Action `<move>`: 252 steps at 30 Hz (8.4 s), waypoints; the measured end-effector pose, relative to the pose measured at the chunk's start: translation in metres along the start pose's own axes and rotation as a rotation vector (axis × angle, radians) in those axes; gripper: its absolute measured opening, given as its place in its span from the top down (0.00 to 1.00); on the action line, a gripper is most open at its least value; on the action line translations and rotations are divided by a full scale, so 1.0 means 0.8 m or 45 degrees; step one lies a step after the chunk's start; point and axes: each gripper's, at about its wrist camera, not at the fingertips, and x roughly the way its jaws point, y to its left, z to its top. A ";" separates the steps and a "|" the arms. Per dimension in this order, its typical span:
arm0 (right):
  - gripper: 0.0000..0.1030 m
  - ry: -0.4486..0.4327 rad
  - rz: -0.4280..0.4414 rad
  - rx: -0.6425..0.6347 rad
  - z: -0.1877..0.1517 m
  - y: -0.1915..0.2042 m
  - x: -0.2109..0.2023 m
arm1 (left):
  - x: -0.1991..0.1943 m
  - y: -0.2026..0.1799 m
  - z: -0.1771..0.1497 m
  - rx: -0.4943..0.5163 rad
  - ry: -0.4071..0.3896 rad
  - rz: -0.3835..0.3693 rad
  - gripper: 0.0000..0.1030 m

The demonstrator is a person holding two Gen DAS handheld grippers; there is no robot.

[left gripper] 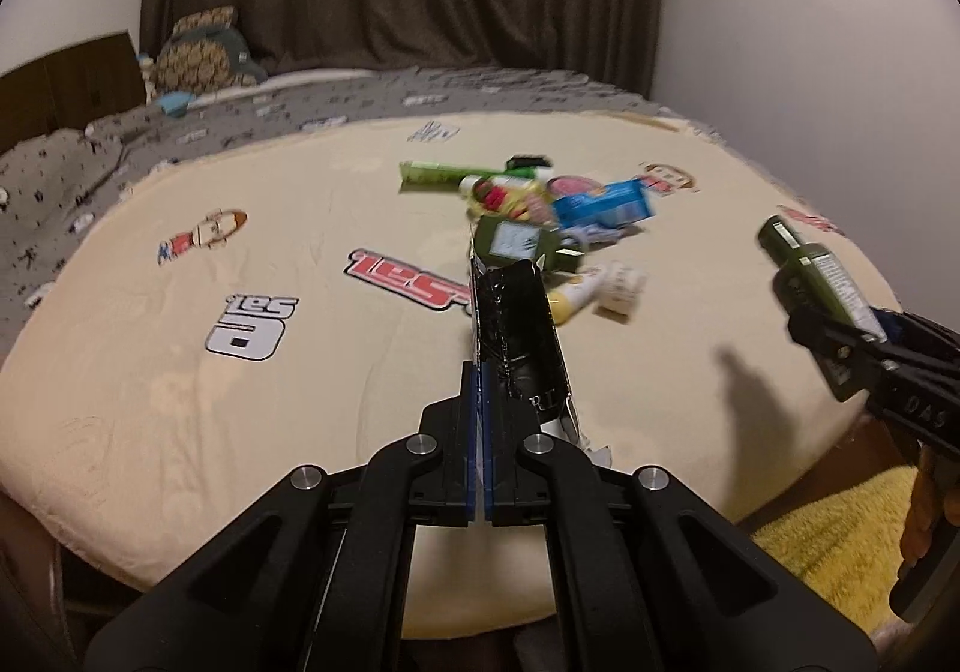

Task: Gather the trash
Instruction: 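Lower both held items into the black bin beside the bed and open both tools, then raise both open tools back over the pile on the bed, then grasp the yellow lip balm tube with the left tool while the right tool grasps the white tape roll, then carry both items down into the black bin and open both tools, then raise both open tools back over the pile on the bed, then grasp the small green bottle with the left tool while the right tool grasps the blue cloth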

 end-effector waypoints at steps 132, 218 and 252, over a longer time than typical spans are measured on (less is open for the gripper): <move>0.63 0.110 -0.007 0.022 0.009 -0.034 0.066 | 0.134 -0.049 0.023 0.091 0.233 -0.192 0.82; 0.20 0.214 -0.054 0.010 -0.012 -0.037 0.077 | 0.065 -0.007 -0.050 0.022 0.263 -0.096 0.29; 0.15 0.212 -0.068 0.080 0.091 -0.040 0.196 | 0.208 0.018 0.080 0.088 0.250 -0.106 0.20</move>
